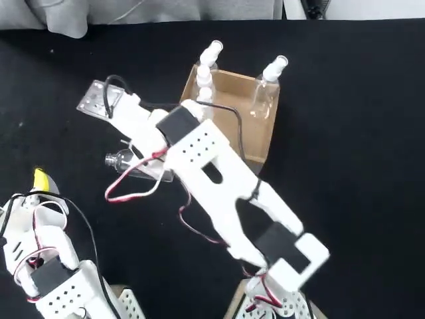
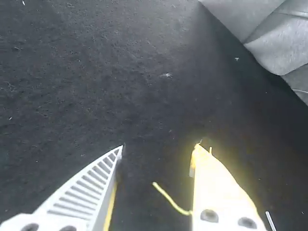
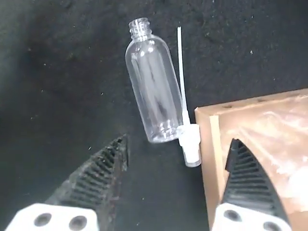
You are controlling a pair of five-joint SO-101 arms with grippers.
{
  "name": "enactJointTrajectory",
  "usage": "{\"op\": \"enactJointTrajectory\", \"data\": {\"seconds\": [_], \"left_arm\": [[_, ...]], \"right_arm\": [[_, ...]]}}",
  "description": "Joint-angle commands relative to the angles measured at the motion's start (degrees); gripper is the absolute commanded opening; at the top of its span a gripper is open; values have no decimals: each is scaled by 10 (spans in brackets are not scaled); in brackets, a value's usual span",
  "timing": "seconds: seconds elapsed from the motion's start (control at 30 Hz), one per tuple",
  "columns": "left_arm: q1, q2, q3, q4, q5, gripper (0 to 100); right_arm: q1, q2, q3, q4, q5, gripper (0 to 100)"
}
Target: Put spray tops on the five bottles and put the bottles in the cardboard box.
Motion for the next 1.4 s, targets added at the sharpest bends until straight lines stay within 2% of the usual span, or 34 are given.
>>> {"op": "enactJointTrajectory", "data": {"seconds": [0.0, 0.7, 0.97, 1.37], "left_arm": [[-5, -6, -9, 0, -5, 208], [-5, -6, -9, 3, -8, 209], [-6, -6, -9, 4, -8, 209], [-6, -6, -9, 4, -9, 209]], "right_arm": [[-13, 35, -100, 19, 8, 275], [-60, 356, -471, 133, 25, 276], [-71, 430, -537, 144, 43, 276], [-71, 489, -541, 143, 98, 273]]}}
